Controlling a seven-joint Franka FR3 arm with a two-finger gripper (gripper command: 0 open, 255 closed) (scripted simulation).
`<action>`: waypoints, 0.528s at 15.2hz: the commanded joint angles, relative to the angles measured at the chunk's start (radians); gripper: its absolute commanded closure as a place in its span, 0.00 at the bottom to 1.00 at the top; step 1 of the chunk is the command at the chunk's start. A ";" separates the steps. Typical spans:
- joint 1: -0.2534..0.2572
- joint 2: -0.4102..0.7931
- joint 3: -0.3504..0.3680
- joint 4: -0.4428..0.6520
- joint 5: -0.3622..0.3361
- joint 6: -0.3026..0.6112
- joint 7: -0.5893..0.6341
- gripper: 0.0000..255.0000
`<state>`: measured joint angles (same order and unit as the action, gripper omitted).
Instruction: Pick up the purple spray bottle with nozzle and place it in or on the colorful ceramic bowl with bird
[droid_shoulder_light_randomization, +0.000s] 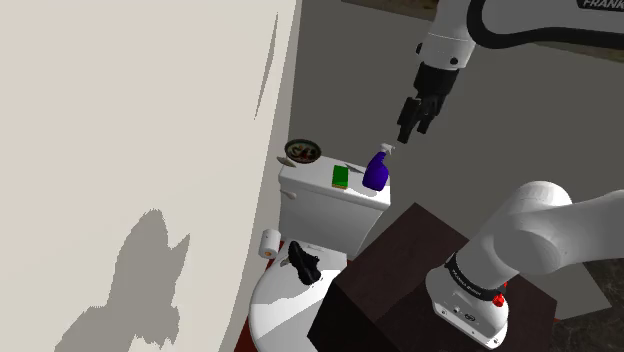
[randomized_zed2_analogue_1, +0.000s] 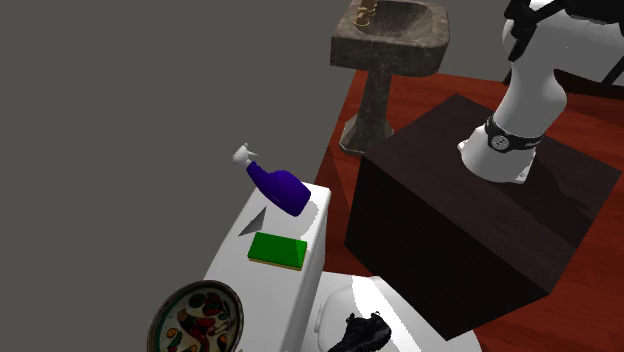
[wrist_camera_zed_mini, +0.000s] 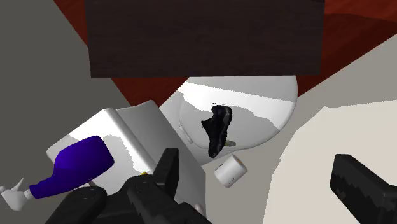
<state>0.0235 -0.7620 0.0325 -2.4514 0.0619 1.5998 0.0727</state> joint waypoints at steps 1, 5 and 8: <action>0.000 0.000 0.000 0.000 0.000 0.000 0.000 0.00; -0.037 0.028 0.008 -0.103 -0.033 0.172 0.036 0.00; -0.068 0.067 0.012 -0.167 -0.061 0.306 0.067 0.00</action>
<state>-0.0349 -0.7035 0.0413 -2.5912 0.0089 1.8551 0.1268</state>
